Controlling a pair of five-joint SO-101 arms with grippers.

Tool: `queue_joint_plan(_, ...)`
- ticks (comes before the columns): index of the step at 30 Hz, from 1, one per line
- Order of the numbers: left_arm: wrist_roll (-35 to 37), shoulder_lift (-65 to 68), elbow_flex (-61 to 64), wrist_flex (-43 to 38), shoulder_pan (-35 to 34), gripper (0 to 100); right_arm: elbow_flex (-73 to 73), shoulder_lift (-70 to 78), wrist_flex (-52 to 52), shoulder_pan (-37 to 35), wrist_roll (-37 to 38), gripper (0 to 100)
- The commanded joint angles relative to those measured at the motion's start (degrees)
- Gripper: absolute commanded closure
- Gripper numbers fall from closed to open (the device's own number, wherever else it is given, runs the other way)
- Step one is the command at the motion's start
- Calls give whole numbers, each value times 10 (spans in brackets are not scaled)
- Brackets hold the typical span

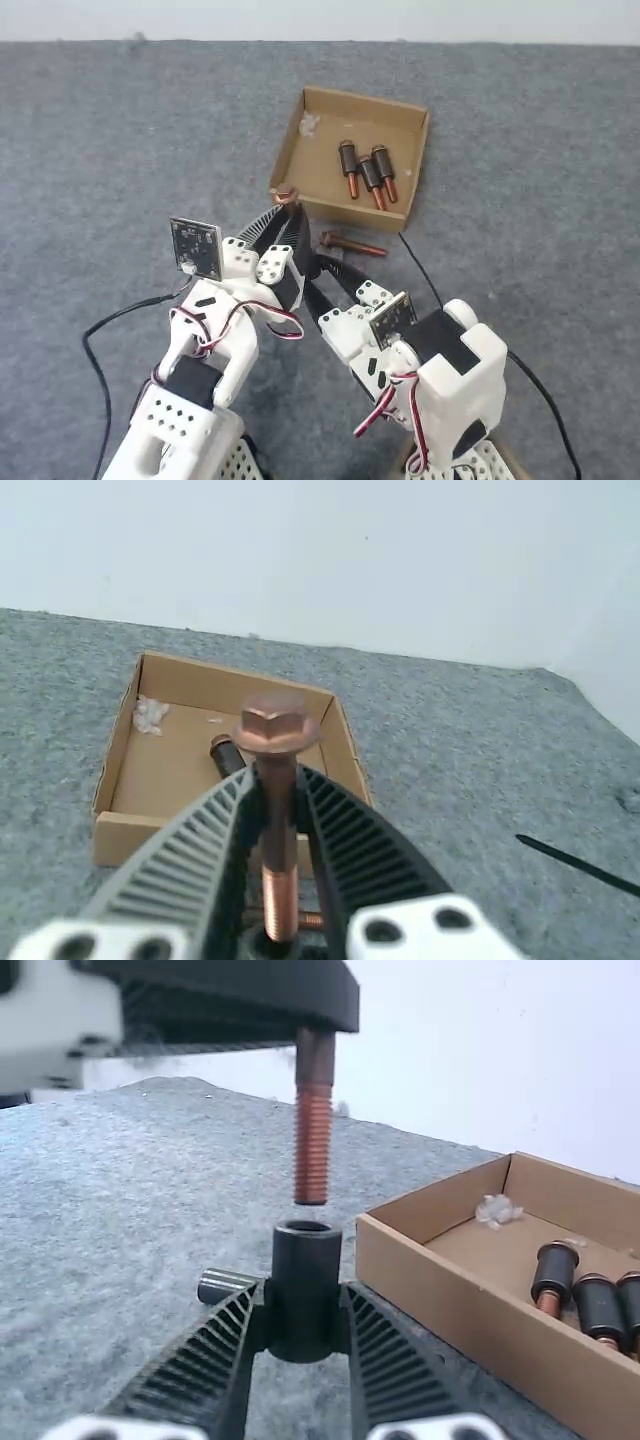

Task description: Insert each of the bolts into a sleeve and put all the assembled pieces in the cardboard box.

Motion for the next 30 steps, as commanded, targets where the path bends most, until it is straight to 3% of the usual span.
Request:
queue_joint_plan(1, 7, -11, -9, -22, -3, 989, 13, -4, 2, -5, -3, 993)
queue_joint_plan(5, 8, 62, -26, -82, -22, 989, 13, -4, 3, -5, -3, 993)
queue_joint_plan(10, 38, 164, -69, -81, -24, 989, 13, -4, 3, -4, -3, 993)
queue_joint_plan(18, 37, 164, -70, -81, -23, 989, 10, -8, 57, -5, -1, 993)
queue_joint_plan(30, 37, 166, -68, -80, -23, 989, -1, -9, 58, -1, -1, 993)
